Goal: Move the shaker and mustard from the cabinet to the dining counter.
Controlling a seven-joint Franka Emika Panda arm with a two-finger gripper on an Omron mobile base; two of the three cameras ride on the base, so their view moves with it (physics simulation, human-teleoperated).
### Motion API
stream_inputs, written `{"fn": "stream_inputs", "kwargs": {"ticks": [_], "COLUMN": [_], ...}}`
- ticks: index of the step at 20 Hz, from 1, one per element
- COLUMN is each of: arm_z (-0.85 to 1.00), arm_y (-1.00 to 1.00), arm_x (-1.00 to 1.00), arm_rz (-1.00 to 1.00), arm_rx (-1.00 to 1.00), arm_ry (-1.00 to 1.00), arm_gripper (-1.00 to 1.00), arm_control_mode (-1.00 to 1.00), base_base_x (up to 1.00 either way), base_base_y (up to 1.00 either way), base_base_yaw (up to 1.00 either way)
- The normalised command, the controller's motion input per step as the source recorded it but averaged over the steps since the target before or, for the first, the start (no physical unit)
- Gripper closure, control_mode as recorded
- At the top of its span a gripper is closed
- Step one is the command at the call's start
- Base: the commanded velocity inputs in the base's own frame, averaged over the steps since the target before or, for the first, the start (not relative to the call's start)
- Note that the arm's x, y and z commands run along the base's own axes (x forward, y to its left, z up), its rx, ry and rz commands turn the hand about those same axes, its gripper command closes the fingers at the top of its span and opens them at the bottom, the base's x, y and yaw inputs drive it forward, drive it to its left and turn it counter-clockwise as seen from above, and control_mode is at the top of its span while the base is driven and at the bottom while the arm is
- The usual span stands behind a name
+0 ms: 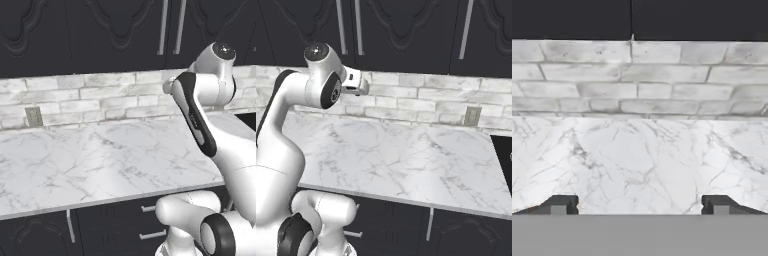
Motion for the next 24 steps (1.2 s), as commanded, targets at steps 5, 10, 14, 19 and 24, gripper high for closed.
{"fn": "stream_inputs", "kwargs": {"ticks": [5,10,14,19,24], "arm_z": [0.83,0.76,0.75,0.37,0.12], "arm_y": [-0.32,-0.26,-0.11,0.0,0.0], "arm_x": [0.0,0.0,0.07,0.15,0.25], "arm_rz": [0.0,0.0,0.0,0.0,0.0], "arm_rx": [0.05,0.14,0.15,0.03,0.0], "arm_ry": [-0.37,-0.31,-0.11,-0.06,-0.01], "arm_gripper": [-1.0,-1.0,-1.0,-1.0,-1.0], "arm_control_mode": [-1.0,-1.0,-1.0,-1.0,-1.0], "base_base_x": [0.0,0.0,0.0,0.0,0.0], "base_base_y": [0.0,0.0,0.0,0.0,0.0], "base_base_yaw": [0.0,0.0,0.0,0.0,0.0]}}
